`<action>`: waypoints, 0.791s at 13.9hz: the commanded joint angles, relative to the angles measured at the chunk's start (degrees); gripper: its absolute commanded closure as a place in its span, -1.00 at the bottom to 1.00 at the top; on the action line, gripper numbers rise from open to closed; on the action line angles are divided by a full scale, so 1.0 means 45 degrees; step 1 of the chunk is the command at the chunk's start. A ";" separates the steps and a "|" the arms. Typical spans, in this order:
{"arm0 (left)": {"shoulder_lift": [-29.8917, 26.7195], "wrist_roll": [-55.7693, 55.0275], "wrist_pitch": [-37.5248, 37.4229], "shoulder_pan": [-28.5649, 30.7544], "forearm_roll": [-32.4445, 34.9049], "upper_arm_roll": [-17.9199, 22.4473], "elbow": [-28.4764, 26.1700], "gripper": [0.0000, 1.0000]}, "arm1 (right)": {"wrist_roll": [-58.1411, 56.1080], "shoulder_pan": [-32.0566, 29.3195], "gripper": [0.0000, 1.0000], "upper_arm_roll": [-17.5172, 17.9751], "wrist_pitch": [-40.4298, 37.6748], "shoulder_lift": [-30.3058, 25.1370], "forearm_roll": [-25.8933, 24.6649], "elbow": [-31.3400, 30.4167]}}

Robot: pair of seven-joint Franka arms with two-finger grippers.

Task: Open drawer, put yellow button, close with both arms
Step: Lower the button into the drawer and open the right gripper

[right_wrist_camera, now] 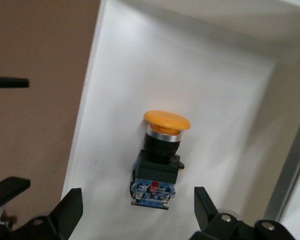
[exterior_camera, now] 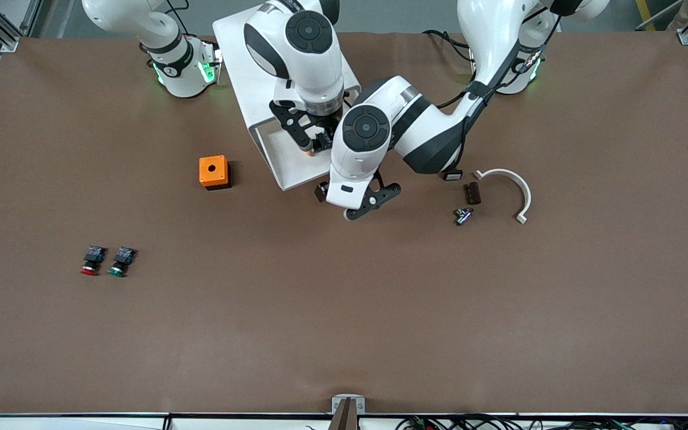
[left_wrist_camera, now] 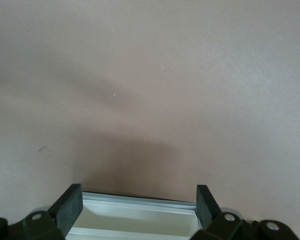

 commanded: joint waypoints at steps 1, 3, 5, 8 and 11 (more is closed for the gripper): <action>-0.0043 -0.0004 -0.0129 -0.0004 0.0269 -0.0049 -0.0008 -1.00 | -0.2248 0.0120 -1.00 -0.0114 -0.0912 -0.0173 -0.0221 0.0970; -0.0043 0.0015 -0.0110 0.0015 0.0289 -0.0049 0.0012 -1.00 | -0.3673 0.0023 -1.00 -0.0172 -0.1947 -0.0173 -0.0532 0.1732; -0.0063 0.0016 -0.0090 0.0054 0.0289 -0.0049 0.0032 -1.00 | -0.5527 -0.0036 -1.00 -0.0250 -0.2807 -0.0212 -0.0651 0.2435; -0.0023 0.0501 0.0027 -0.0024 0.0658 -0.0068 -0.0008 -1.00 | -0.6940 -0.0600 -1.00 -0.0270 -0.4115 -0.0368 -0.0632 0.3490; -0.0023 0.1945 0.0007 -0.0024 0.0660 -0.0069 -0.0008 -1.00 | -0.8462 -0.1381 -1.00 -0.0290 -0.5425 -0.0757 -0.0457 0.4369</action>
